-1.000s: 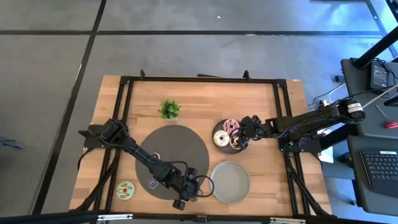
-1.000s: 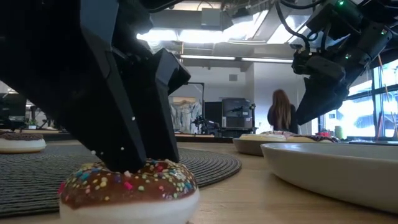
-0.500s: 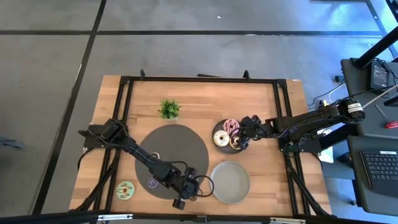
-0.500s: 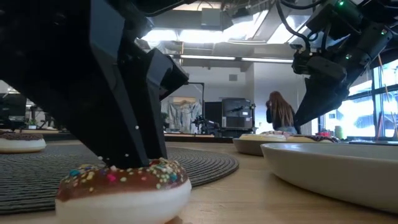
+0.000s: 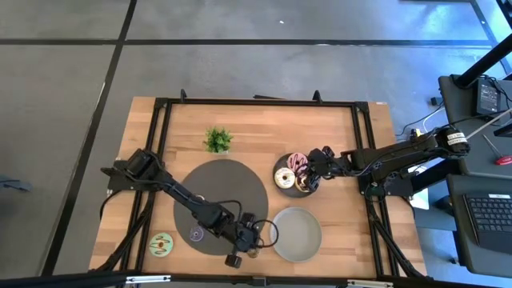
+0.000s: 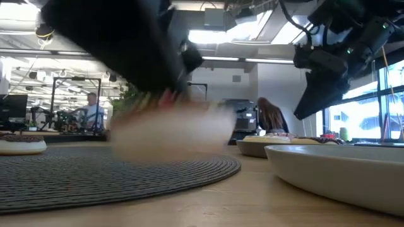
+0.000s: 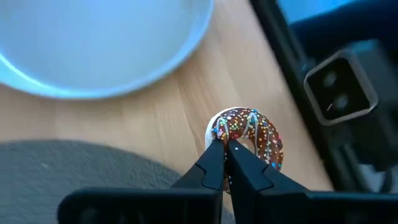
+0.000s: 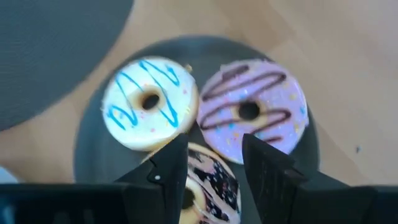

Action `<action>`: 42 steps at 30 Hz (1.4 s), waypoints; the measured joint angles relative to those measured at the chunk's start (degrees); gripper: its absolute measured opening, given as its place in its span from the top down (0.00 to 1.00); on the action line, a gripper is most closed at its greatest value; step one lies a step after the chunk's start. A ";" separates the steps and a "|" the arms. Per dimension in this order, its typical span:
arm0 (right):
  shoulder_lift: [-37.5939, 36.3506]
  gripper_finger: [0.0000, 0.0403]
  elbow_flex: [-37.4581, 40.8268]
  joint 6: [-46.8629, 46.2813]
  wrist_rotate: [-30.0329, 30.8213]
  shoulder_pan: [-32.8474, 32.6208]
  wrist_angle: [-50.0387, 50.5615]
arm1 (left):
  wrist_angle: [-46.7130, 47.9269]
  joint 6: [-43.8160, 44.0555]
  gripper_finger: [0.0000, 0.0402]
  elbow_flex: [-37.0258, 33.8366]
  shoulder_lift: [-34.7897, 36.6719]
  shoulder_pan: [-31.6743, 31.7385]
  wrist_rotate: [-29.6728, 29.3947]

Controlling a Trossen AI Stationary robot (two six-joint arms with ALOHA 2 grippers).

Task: Pick & Place donuts
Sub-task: Put the small brown donut on the gray plate

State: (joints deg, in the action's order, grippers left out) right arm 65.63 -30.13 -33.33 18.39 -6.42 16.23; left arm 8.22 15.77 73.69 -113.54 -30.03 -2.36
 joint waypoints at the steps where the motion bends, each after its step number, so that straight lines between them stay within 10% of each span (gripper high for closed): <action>1: 0.00 0.62 -0.81 1.09 0.00 -0.13 0.01 | -0.04 0.00 0.99 0.31 0.57 0.45 0.39; 18: -0.02 0.62 -5.25 20.14 0.02 -11.66 -9.66 | -3.36 -6.27 0.99 1.81 2.54 14.70 -25.25; 42: 0.00 0.56 -5.23 31.57 3.13 -8.04 -21.88 | -10.23 -17.26 0.99 2.03 2.50 16.62 -49.04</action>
State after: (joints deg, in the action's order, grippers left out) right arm 65.63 -35.35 -1.76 21.52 -14.46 -5.65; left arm -2.01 -1.50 75.72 -111.04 -13.41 -51.40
